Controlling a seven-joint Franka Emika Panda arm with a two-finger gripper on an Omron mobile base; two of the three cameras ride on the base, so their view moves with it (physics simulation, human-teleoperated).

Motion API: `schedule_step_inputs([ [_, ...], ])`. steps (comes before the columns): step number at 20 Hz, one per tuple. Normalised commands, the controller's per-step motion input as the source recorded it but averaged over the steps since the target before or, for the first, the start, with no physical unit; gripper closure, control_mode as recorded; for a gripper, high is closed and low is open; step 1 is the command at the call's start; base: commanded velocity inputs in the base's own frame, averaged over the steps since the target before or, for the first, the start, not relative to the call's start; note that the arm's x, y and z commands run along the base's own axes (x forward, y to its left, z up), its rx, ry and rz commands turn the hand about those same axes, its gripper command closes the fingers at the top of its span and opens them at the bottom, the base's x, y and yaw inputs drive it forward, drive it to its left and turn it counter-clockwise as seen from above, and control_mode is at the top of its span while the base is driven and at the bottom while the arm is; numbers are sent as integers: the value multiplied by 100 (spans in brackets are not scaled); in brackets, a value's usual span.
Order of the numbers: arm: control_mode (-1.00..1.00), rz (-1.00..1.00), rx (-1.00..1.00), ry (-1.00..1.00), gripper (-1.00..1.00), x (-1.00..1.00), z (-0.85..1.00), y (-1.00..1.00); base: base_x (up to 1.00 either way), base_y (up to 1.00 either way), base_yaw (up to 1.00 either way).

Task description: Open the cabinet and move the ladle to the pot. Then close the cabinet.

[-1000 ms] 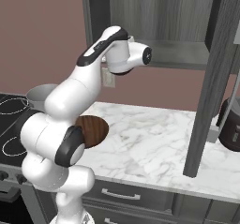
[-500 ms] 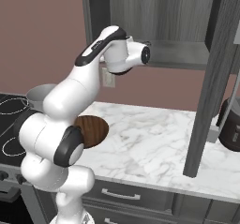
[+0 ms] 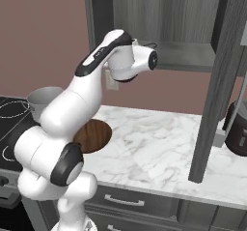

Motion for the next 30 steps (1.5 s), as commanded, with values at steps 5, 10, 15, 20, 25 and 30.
schedule_step_inputs([
  [5, -100, 0, 0, -6, 100, -60, 6, 6, 0, 0, 0],
  [10, -100, 0, -4, -1, 100, -63, 9, 41, 0, 0, 0],
  [15, -100, 0, -7, 0, 100, -59, 3, 50, 0, 0, 0],
  [20, -100, 0, -8, 0, 100, -64, 0, 51, 0, 0, 0],
  [25, -100, 0, -11, 0, 100, -46, -2, 56, 0, 0, 0],
  [30, -100, 3, -10, 4, 100, -7, -18, 61, 0, 0, 0],
])
